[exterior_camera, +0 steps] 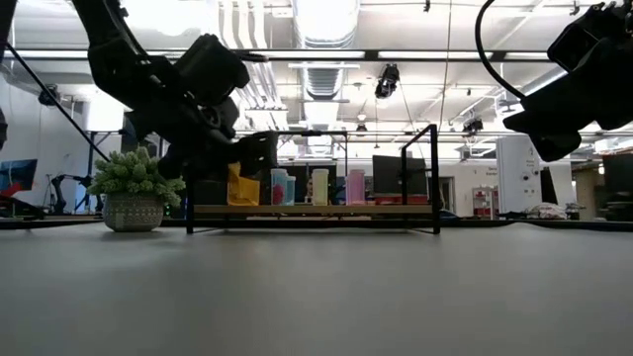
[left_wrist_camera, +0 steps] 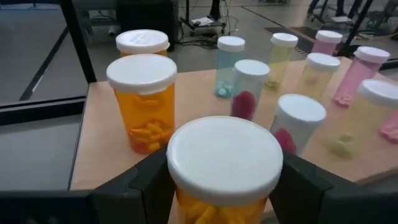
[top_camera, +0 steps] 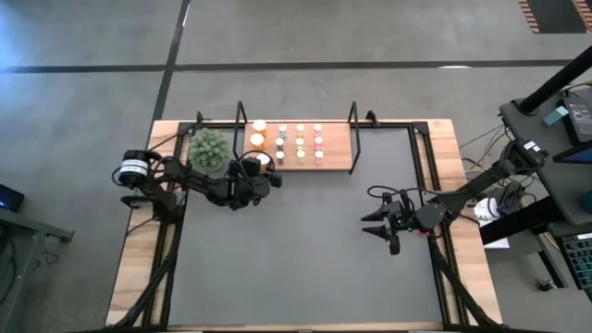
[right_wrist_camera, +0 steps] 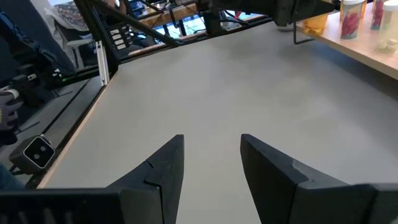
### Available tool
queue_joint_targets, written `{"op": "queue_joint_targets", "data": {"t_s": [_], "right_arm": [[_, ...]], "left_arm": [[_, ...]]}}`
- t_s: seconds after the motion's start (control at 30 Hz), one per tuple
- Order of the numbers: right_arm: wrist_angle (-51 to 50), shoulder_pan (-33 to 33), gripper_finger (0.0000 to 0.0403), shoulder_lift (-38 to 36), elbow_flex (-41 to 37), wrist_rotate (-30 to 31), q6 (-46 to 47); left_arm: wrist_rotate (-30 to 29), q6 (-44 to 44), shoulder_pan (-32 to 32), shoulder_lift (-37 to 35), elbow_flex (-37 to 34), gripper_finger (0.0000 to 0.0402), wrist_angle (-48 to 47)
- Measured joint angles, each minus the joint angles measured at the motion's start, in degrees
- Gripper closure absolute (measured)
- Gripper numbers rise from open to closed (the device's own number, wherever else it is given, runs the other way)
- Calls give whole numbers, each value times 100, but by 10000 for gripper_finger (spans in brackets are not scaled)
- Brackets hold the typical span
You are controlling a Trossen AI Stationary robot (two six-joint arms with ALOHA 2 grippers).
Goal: Pick and place medicine bottles onto shelf by color
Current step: Put the orange pill bottle on the shelf aligned with the other orange pill bottles
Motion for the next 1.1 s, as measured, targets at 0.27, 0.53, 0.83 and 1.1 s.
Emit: {"op": "queue_joint_targets", "data": {"t_s": [0.27, 0.53, 0.83, 1.1], "right_arm": [[1, -1, 255, 0, 0, 0, 0], [2, -1, 255, 0, 0, 1, -1], [0, 0, 255, 0, 0, 2, -1], [0, 0, 255, 0, 0, 1, 1]], "left_arm": [[-28, -3, 153, 91, 14, 201, -1], [-66, -5, 309, 91, 2, 201, -46], [-66, -11, 415, 91, 2, 201, -44], [-66, -22, 419, 91, 2, 161, -40]]}}
